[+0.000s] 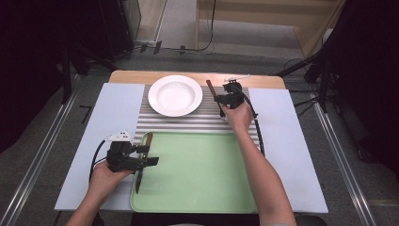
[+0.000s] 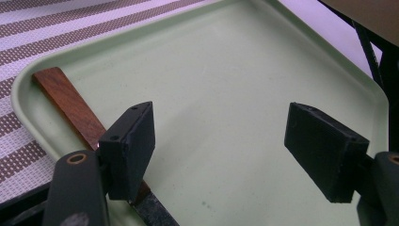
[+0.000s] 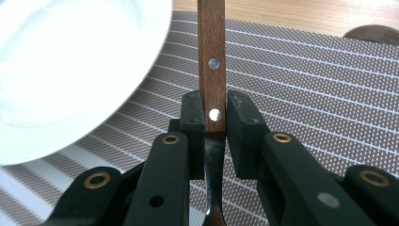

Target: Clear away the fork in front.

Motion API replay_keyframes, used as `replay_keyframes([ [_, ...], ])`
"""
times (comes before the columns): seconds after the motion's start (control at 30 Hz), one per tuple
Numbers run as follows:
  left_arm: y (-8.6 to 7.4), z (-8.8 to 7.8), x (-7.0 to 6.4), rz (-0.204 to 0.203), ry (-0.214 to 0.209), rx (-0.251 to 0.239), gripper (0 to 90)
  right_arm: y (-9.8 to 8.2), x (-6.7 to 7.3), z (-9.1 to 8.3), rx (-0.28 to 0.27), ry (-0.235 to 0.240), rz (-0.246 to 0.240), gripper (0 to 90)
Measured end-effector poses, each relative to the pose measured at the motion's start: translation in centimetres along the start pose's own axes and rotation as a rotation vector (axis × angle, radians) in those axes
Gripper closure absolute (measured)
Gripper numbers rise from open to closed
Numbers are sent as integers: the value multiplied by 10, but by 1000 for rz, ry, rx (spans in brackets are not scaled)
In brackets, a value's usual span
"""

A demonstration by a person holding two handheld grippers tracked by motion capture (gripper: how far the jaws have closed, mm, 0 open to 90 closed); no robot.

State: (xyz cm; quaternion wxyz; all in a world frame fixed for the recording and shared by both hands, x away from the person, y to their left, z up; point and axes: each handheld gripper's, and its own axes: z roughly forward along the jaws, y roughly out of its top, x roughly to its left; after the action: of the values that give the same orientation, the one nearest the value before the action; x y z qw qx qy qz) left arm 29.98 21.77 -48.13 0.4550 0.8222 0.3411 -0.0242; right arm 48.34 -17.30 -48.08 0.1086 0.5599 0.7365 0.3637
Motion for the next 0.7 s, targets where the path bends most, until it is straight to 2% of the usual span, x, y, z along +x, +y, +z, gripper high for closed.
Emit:
replay_keyframes([
  [0.17, 1, -1, 0, -8, 1, -15, 248, 2, 2, -11, 4, 12, -15, 765],
  [0.33, 2, -1, 0, -2, 9, -34, 247, 2, 8, -23, 3, 41, -37, 764],
  [0.37, 2, -1, 0, -2, 13, -34, 247, 2, 9, -25, 11, 58, -41, 764],
  [0.53, 3, -1, -1, -4, 2, -36, 246, -1, 11, -36, 5, 79, -45, 764],
  [0.63, 5, -1, -1, -16, -7, -49, 247, -4, 13, -45, -2, 91, -55, 764],
  [0.67, 7, -2, -1, -33, -15, -43, 248, -5, 14, -47, -2, 99, -56, 764],
  [0.7, 8, -3, -1, -42, -18, -47, 286, -6, 15, -50, -4, 103, -60, 764],
])
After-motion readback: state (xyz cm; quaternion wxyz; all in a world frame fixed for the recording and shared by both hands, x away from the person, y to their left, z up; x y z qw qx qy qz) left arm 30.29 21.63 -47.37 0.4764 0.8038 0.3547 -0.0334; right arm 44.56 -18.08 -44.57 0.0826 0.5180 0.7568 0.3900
